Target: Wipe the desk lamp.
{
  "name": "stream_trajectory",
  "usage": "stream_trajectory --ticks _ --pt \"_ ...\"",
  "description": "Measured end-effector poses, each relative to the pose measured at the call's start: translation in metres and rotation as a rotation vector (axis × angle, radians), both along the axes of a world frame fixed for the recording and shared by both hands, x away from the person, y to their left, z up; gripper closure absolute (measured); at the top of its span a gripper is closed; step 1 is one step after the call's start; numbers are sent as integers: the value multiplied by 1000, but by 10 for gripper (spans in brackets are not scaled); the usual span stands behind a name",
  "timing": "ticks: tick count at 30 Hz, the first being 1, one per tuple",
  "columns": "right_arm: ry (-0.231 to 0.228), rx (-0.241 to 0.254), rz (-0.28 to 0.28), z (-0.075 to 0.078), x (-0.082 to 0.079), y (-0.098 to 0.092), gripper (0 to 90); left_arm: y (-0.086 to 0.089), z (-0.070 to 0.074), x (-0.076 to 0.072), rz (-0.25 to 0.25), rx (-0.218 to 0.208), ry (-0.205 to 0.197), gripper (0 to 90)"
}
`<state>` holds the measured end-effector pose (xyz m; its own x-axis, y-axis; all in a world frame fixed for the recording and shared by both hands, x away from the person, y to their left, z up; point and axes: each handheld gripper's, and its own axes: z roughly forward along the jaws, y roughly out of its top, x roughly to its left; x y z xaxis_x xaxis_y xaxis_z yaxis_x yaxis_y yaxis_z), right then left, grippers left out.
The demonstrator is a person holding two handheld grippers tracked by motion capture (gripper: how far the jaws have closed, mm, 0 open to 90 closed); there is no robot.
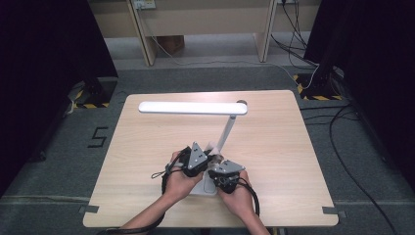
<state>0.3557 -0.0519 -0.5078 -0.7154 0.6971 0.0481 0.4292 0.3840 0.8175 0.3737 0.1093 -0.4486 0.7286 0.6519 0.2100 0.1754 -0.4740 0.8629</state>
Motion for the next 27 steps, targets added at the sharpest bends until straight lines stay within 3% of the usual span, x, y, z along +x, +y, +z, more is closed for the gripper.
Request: stream_trajectory --ticks 12,27 --pt "-2 0 0 0 0 0 900 3 -13 3 3 17 35 800" --pt "-4 3 0 0 0 0 900 5 -25 10 1 74 89 801"
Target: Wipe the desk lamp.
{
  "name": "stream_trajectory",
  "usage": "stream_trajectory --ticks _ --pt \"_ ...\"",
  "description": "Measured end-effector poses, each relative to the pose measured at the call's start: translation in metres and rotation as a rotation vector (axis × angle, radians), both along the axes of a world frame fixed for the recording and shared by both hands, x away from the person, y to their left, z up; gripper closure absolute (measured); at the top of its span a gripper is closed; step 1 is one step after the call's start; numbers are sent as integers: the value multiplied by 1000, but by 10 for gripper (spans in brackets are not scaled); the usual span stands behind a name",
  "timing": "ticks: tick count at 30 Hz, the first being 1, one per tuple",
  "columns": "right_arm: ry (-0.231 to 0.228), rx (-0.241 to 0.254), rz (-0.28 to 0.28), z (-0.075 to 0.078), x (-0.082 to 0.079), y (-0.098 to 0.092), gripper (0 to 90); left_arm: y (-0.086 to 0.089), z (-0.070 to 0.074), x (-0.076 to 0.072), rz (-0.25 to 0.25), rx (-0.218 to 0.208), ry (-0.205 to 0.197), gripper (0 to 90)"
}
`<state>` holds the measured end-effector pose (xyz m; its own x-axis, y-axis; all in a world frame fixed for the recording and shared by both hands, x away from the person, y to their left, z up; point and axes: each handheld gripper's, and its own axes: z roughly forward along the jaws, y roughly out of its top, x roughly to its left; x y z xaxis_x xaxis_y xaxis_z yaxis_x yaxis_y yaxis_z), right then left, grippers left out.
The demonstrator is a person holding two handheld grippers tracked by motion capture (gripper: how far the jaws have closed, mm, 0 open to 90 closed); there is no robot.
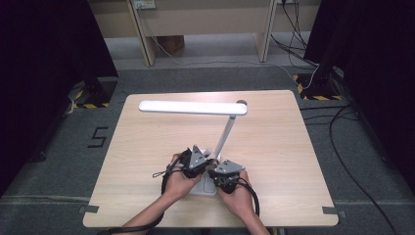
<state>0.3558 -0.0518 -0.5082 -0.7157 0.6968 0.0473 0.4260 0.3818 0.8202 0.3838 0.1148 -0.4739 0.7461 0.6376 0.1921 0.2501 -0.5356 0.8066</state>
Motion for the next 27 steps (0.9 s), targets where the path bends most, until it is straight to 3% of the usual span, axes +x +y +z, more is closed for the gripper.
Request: stream_trajectory --ticks 20,27 --pt "-4 -7 2 0 0 1 900 4 -5 6 0 32 48 801" --pt "-10 -11 3 1 0 1 900 7 -4 6 1 17 62 804"
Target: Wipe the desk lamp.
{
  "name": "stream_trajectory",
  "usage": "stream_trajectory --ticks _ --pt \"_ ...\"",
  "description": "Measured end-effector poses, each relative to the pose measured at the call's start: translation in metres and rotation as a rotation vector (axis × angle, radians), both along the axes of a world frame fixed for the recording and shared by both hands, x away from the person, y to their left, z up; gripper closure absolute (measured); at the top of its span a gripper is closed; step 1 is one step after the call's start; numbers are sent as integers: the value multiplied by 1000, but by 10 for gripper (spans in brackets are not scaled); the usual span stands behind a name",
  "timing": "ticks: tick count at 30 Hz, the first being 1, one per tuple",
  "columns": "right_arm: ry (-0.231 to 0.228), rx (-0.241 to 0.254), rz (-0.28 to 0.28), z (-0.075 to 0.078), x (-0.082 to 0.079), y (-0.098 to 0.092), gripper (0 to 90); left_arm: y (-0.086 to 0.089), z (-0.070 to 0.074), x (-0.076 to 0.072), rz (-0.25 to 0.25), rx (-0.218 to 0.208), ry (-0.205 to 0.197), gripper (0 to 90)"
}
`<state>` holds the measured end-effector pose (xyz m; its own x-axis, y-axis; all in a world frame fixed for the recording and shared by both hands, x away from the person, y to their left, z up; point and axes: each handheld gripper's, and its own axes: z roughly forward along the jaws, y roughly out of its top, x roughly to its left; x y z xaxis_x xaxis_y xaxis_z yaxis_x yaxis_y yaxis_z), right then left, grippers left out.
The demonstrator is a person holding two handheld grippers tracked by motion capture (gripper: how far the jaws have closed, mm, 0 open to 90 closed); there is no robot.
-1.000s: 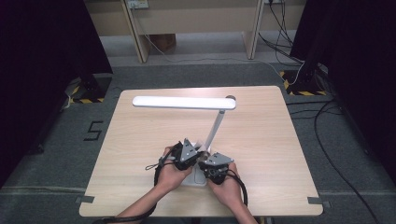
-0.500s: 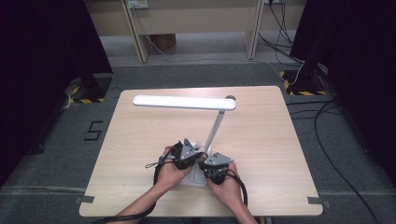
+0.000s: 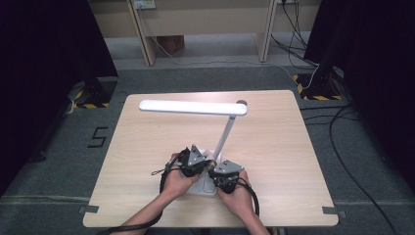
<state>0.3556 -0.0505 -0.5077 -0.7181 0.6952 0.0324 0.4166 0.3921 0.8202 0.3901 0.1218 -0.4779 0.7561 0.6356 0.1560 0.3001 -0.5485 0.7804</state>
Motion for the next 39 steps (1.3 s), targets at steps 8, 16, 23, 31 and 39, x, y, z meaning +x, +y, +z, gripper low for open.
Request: stream_trajectory --ticks 8,16,23,31,39 --pt "0 -34 -43 7 -5 -3 705 11 11 -10 -3 2 -10 805" --pt "-86 -23 -62 34 -17 -4 503 26 28 -21 -10 -6 -19 803" --pt "-159 -73 -17 49 -20 4 447 29 32 -31 -54 30 -5 802" --pt "-165 -136 50 45 -19 9 481 28 38 -36 -105 69 -20 800" --pt "-173 -153 68 42 -18 10 532 25 37 -40 -123 74 -18 799"
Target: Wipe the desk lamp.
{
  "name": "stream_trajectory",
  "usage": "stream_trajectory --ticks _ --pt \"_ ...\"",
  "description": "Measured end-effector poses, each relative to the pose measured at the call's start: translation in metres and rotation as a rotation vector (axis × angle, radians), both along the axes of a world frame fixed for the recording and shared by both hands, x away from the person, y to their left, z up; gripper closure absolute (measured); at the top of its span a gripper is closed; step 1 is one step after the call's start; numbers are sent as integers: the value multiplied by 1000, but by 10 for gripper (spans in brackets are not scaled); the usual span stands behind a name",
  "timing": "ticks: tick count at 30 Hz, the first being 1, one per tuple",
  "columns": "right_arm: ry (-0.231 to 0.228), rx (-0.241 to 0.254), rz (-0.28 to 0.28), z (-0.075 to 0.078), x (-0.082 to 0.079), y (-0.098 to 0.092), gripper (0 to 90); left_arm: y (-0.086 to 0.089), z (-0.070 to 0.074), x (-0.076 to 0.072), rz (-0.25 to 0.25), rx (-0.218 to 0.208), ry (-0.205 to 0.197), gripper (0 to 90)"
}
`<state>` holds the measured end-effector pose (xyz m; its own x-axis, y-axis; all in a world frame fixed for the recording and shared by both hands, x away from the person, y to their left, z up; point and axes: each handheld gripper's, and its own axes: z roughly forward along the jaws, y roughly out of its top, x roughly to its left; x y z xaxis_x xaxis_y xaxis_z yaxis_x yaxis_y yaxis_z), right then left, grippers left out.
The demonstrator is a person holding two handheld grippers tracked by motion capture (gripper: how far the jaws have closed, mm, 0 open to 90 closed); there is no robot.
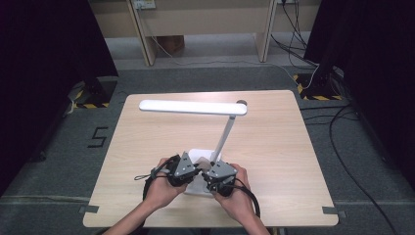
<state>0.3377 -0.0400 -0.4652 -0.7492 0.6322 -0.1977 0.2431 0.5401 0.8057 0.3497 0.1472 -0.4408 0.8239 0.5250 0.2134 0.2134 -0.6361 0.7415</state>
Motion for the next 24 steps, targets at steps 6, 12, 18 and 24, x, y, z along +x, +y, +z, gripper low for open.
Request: stream_trajectory --ticks 6,12,18,24 --pt "-13 -3 21 0 0 -1 651 0 1 0 -4 4 1 799" --pt "-30 -8 32 1 0 -2 745 -1 2 0 -4 3 -1 798" --pt "-28 13 21 0 -1 -5 833 -1 2 -1 -10 -7 5 770" --pt "-16 16 2 1 -4 -8 839 0 5 -6 -10 -55 -4 614"
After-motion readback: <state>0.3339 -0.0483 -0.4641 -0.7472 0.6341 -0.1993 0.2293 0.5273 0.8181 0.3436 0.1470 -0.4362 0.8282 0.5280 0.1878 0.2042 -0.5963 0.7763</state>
